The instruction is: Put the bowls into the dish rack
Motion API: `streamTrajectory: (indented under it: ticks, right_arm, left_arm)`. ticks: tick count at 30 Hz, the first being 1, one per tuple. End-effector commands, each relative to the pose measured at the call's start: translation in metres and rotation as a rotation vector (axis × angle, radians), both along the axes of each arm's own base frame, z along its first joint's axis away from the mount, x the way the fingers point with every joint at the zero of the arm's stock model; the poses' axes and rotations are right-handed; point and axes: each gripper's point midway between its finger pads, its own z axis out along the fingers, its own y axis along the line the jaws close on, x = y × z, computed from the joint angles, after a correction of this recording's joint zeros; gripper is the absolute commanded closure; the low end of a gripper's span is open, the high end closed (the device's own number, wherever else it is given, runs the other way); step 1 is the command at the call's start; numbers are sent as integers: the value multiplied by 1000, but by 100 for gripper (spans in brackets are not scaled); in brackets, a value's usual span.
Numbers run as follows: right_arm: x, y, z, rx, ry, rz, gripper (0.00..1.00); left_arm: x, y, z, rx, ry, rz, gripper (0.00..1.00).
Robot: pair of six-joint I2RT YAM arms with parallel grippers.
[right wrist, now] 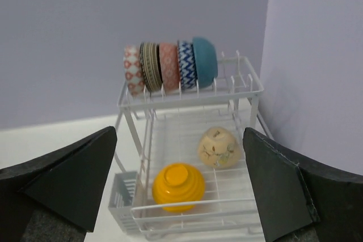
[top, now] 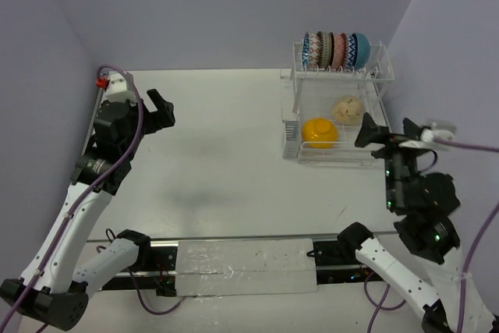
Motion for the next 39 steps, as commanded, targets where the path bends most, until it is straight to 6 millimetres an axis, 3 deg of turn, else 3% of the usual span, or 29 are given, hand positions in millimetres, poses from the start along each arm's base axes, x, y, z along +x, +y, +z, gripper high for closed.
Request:
streamTrajectory:
  ticks: [1, 7, 16, 25, 39]
  right_arm:
    - [-23, -15, 3, 94, -79, 0, 0]
    - [-51, -34, -8, 164, -115, -9, 0]
    - [-49, -39, -35, 156, -87, -50, 0]
    - [-47, -39, -30, 160, -124, -56, 0]
    - [-53, -41, -25, 168, -167, -44, 0]
  left_arm:
    - [-16, 18, 36, -13, -84, 71, 1]
    - [-36, 40, 50, 14, -137, 142, 1]
    - [-62, 69, 55, 55, -194, 239, 1]
    - [-70, 76, 47, 54, -193, 263, 1]
    - [-64, 71, 37, 57, -180, 244, 1]
